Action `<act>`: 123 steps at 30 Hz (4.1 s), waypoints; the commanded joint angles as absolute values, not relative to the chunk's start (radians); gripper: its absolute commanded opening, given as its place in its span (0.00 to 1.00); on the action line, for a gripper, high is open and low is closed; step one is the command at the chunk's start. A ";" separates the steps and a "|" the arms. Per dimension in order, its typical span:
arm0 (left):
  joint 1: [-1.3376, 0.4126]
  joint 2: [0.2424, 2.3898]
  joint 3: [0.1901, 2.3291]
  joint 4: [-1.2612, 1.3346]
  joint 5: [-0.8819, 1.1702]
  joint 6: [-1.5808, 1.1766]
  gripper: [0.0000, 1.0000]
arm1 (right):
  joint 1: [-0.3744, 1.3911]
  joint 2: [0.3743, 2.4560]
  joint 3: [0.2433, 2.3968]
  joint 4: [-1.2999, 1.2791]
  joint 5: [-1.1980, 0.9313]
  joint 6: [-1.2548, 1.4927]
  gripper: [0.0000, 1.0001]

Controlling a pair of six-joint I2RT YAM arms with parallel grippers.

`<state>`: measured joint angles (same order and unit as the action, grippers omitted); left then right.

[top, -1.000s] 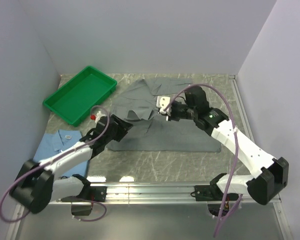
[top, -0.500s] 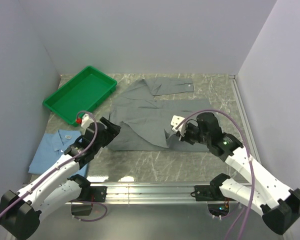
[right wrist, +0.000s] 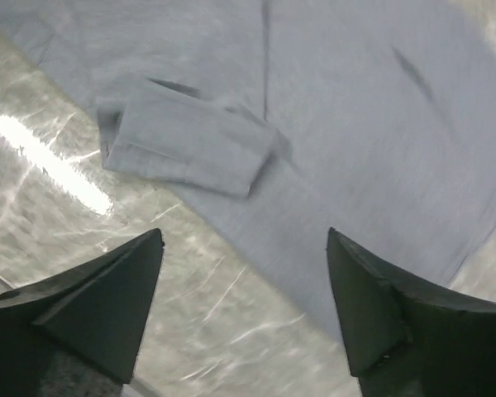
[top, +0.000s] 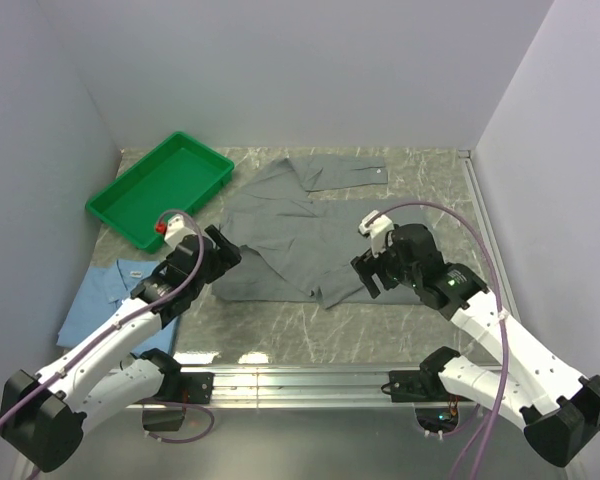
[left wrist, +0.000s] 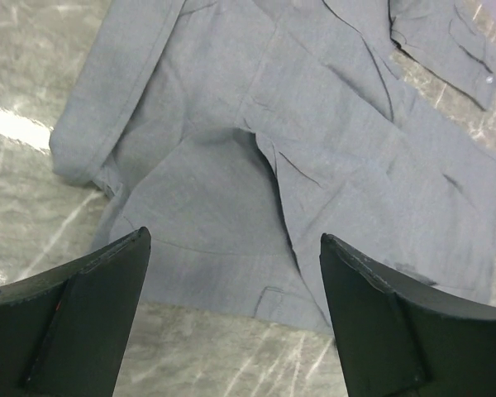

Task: Fold and stack the long sleeve shirts
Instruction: Fold the shirt

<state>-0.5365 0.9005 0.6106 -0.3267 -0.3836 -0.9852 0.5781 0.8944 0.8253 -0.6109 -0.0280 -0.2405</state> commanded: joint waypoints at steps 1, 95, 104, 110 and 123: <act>-0.537 0.905 0.660 -0.337 -0.419 -0.908 0.89 | 0.580 0.871 0.888 -0.635 0.096 -0.031 0.89; -0.488 0.936 0.793 -0.334 -0.598 -0.526 0.88 | 0.792 1.369 1.038 -0.692 0.686 0.766 0.00; -0.474 0.939 0.793 -0.341 -0.554 -0.563 0.88 | 0.778 1.256 0.942 -0.502 0.684 0.677 0.00; -0.459 0.933 0.792 -0.351 -0.572 -0.577 0.87 | 0.776 1.318 1.147 -0.476 0.667 0.585 0.00; -0.437 0.910 0.790 -0.357 -0.595 -0.604 0.86 | 0.732 1.135 0.846 -0.262 0.623 0.541 0.00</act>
<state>-0.4408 0.9264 0.7891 -0.3683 -0.5816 -0.5919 0.7612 1.1522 0.9409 -0.3008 0.5873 0.5167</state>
